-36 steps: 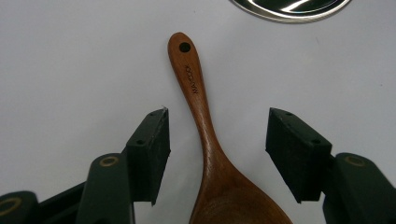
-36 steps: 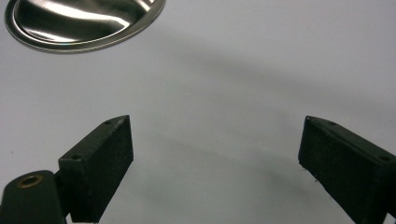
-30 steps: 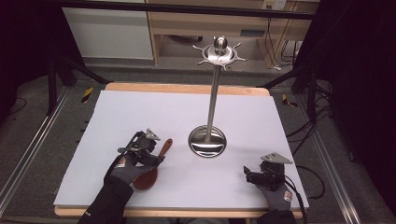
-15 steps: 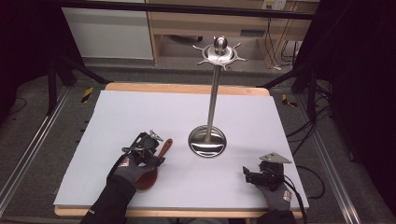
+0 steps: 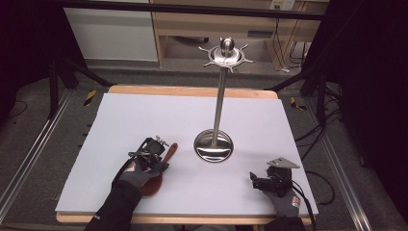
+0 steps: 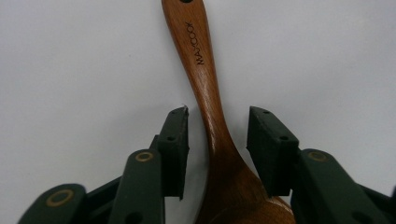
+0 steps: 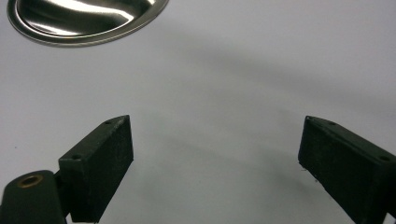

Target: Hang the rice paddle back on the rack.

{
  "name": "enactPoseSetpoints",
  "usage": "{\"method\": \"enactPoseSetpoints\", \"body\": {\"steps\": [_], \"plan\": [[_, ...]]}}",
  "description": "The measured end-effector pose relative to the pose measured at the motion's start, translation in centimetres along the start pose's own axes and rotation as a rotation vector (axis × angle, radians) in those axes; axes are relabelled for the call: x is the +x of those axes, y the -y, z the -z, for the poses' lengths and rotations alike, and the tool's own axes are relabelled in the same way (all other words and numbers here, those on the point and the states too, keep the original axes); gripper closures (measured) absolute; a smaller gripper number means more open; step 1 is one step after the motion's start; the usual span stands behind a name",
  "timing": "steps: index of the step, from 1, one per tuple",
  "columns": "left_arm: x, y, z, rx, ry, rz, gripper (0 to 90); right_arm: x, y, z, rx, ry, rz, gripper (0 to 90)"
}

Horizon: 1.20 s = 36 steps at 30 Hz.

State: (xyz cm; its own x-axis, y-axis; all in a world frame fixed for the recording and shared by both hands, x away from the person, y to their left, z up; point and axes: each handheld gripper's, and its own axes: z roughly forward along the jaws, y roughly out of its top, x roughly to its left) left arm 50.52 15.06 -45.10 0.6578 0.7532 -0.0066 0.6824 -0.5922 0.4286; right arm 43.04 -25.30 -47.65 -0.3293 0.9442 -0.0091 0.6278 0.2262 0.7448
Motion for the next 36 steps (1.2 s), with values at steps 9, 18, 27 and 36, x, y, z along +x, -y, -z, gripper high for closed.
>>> {"method": "enactPoseSetpoints", "body": {"steps": [9, 18, 27, 36], "plan": [[0.18, -0.13, -0.04, 0.012, -0.01, 0.033, 68.2, 0.02, -0.01, -0.01, 0.001, -0.001, 0.0, 10.5], [0.33, -0.15, 0.06, 0.019, 0.007, 0.036, 75.3, 0.06, 0.0, -0.05, 0.003, -0.002, 0.001, 10.5], [0.41, -0.1, 0.24, 0.051, 0.027, 0.003, 73.9, 0.09, 0.01, -0.07, 0.007, -0.004, 0.0, 10.5], [0.21, -0.41, 0.02, 0.07, 0.01, 0.008, 74.2, 0.11, -0.01, -0.08, 0.008, -0.007, -0.006, 10.5]]}}
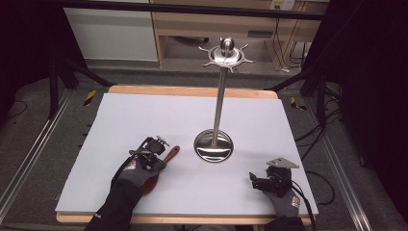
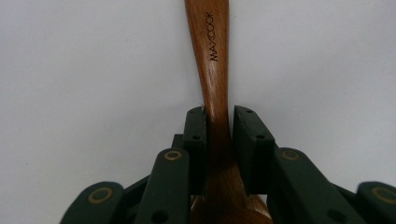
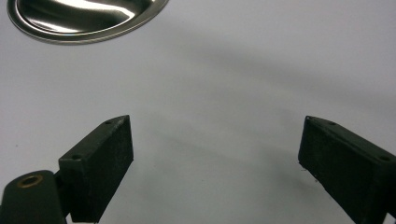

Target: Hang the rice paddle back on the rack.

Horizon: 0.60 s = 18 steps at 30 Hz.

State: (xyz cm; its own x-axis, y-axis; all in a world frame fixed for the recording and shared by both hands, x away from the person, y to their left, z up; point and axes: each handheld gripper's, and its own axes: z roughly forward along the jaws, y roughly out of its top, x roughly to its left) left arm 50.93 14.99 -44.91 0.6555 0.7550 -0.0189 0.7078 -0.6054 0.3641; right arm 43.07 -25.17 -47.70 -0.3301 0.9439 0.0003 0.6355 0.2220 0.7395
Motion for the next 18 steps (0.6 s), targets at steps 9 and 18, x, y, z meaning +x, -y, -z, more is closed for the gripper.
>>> {"method": "enactPoseSetpoints", "body": {"steps": [9, 18], "plan": [[0.05, -0.76, -0.11, 0.058, 0.006, 0.017, 75.7, 0.0, 0.0, 0.01, 0.003, -0.003, -0.003, 10.5], [0.22, -0.62, -0.08, 0.045, 0.018, 0.018, 76.3, -0.04, -0.02, -0.1, 0.015, -0.002, 0.001, 10.5]]}}
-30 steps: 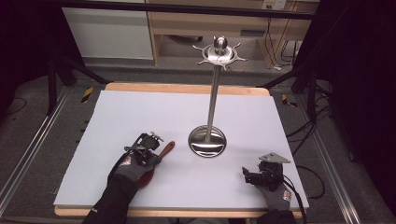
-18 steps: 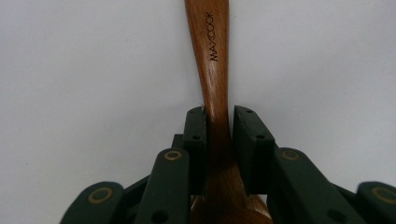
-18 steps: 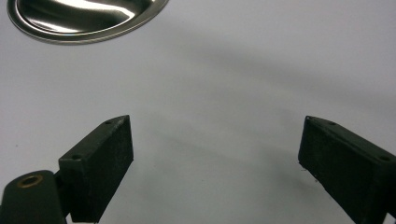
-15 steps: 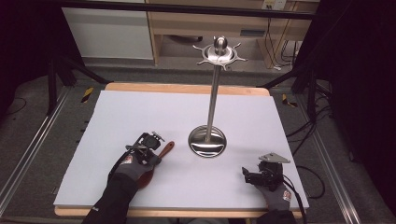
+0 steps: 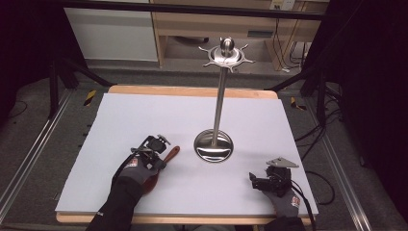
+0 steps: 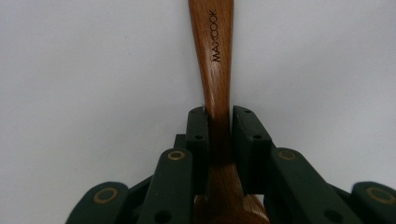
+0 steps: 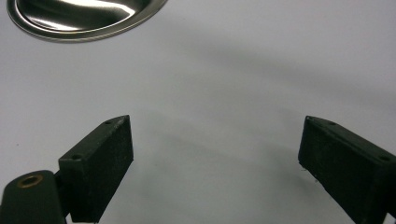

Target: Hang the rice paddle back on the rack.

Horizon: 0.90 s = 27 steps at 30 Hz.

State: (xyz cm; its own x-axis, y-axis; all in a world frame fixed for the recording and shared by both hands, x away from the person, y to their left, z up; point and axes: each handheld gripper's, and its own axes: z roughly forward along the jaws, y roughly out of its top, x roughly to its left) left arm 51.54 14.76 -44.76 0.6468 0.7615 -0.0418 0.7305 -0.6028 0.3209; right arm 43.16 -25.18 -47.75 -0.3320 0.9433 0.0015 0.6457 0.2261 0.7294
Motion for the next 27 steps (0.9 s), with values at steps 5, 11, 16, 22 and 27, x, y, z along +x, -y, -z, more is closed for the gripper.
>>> {"method": "enactPoseSetpoints", "body": {"steps": [5, 11, 16, 22, 27], "plan": [[0.0, 0.1, 0.1, -0.012, -0.003, -0.02, 76.5, 0.0, 0.0, 0.0, 0.001, -0.001, 0.0, 10.5], [-0.2, 0.3, 0.6, -0.031, 0.006, -0.035, 76.7, 0.0, 0.0, 0.0, 0.003, 0.001, 0.005, 10.3], [-0.3, 0.6, 1.5, -0.073, 0.006, -0.038, 76.8, 0.0, 0.0, 0.0, 0.004, 0.001, 0.002, 10.2], [-0.4, 1.3, 2.7, -0.147, 0.007, -0.042, 77.0, 0.0, 0.0, 0.0, 0.003, 0.002, -0.001, 10.2], [-0.6, 2.0, 3.3, -0.187, 0.013, -0.054, 77.0, 0.0, 0.0, 0.0, 0.001, 0.003, -0.001, 10.2]]}}
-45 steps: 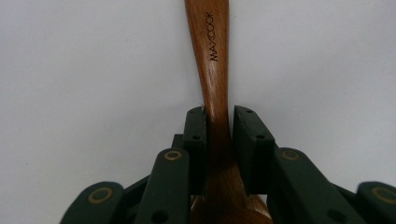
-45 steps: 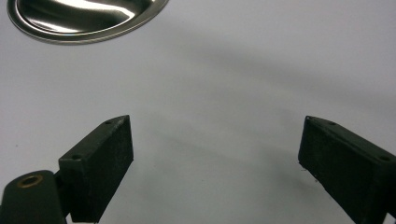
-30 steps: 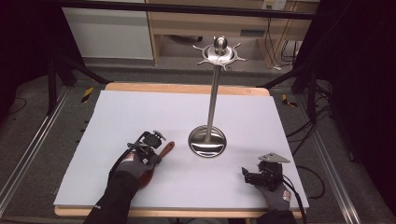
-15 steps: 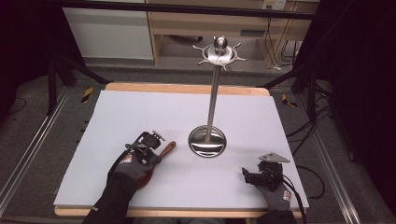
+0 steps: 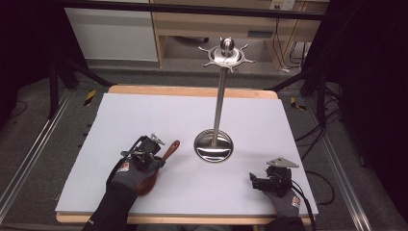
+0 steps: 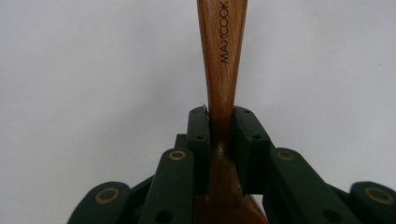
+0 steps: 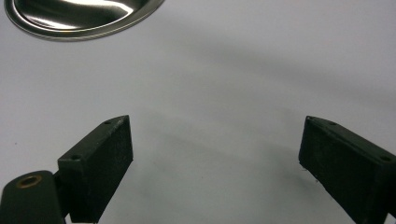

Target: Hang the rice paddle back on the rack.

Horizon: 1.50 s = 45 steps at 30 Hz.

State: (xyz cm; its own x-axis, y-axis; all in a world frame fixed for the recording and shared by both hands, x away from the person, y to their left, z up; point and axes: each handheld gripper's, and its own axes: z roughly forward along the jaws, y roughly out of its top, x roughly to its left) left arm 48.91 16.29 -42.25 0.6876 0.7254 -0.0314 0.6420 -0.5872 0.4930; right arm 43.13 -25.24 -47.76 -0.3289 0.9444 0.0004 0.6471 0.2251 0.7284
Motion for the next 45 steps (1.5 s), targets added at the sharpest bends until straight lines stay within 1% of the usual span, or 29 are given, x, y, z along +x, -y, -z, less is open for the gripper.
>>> {"method": "enactPoseSetpoints", "body": {"steps": [3, 5, 6, 8, 10, 13, 14, 17, 18, 19, 20, 21, 22, 24, 25, 26, 28, 29, 32, 34, 36, 38, 44, 45], "plan": [[-0.1, 0.3, 0.4, -0.024, 0.007, 0.0, 77.0, 0.0, 0.0, 0.0, 0.0, -0.001, 0.004, 10.2], [-0.2, 0.6, 1.1, -0.05, 0.011, -0.006, 77.0, 0.0, 0.0, 0.0, 0.001, 0.002, 0.001, 10.2], [-0.2, 0.6, 1.1, -0.05, 0.011, -0.006, 77.1, 0.0, 0.0, 0.0, 0.001, 0.002, 0.001, 10.2], [-0.2, 0.8, 1.5, -0.076, 0.011, -0.001, 77.1, 0.0, 0.0, 0.0, 0.0, 0.002, 0.002, 10.1], [-0.4, 1.1, 2.0, -0.115, -0.003, -0.003, 77.2, 0.0, 0.0, 0.0, 0.001, 0.002, 0.0, 10.1], [-0.8, 1.4, 2.7, -0.155, -0.015, -0.013, 77.2, 0.0, 0.0, 0.0, 0.001, 0.003, 0.002, 10.1], [-0.9, 1.6, 3.0, -0.173, -0.011, -0.006, 77.3, 0.0, 0.0, 0.0, 0.002, 0.003, 0.001, 10.1], [-1.0, 1.9, 3.9, -0.223, -0.011, -0.02, 77.3, 0.0, 0.0, 0.0, 0.001, 0.005, 0.001, 10.1], [-1.1, 2.0, 4.1, -0.246, -0.013, -0.021, 77.3, 0.0, 0.0, 0.0, 0.001, 0.006, 0.001, 10.1], [-1.2, 2.1, 4.7, -0.278, 0.002, -0.021, 77.4, 0.0, 0.0, 0.0, 0.002, 0.007, 0.001, 10.1], [-1.2, 2.2, 4.9, -0.295, 0.007, -0.025, 77.4, 0.0, 0.0, 0.0, 0.002, 0.007, 0.0, 10.1], [-1.2, 2.2, 4.9, -0.295, 0.007, -0.025, 77.4, 0.0, 0.0, 0.0, 0.001, 0.007, 0.002, 10.1], [-1.3, 2.2, 5.2, -0.311, 0.009, -0.026, 77.4, 0.0, 0.0, 0.0, 0.001, 0.007, 0.002, 10.1], [-1.4, 2.4, 5.6, -0.339, 0.003, -0.033, 77.5, 0.0, 0.0, 0.1, -0.001, 0.006, -0.005, 10.0], [-1.6, 2.6, 6.1, -0.369, -0.002, -0.038, 77.4, 0.0, 0.0, 0.1, -0.002, 0.008, -0.004, 10.0], [-1.6, 2.6, 6.1, -0.369, -0.002, -0.038, 77.5, 0.0, 0.0, 0.1, -0.002, 0.008, -0.004, 10.0], [-1.7, 2.8, 6.5, -0.401, -0.01, -0.038, 77.5, 0.0, 0.0, 0.1, -0.001, 0.009, -0.001, 10.0], [-1.7, 3.0, 6.8, -0.426, -0.011, -0.04, 77.5, 0.0, 0.0, 0.1, 0.0, 0.011, 0.002, 10.0], [-1.7, 3.1, 7.0, -0.439, -0.007, -0.038, 77.5, 0.0, 0.0, 0.1, 0.0, 0.011, 0.0, 10.0], [-1.6, 3.3, 7.0, -0.46, 0.001, -0.042, 77.5, 0.0, 0.0, 0.1, -0.002, 0.011, -0.001, 10.0], [-1.7, 3.4, 7.1, -0.479, -0.003, -0.052, 77.5, 0.0, 0.0, 0.1, -0.001, 0.011, -0.002, 10.0], [-1.8, 3.4, 7.2, -0.509, -0.006, -0.047, 77.5, 0.0, 0.0, 0.1, 0.0, 0.01, -0.004, 10.0], [-1.8, 2.8, 8.0, -0.569, -0.014, -0.04, 77.4, -0.1, 0.0, 0.2, -0.012, 0.015, -0.001, 10.0], [-1.7, 2.6, 8.1, -0.578, -0.009, -0.036, 77.4, -0.1, 0.0, 0.2, -0.014, 0.015, -0.005, 10.0]]}}
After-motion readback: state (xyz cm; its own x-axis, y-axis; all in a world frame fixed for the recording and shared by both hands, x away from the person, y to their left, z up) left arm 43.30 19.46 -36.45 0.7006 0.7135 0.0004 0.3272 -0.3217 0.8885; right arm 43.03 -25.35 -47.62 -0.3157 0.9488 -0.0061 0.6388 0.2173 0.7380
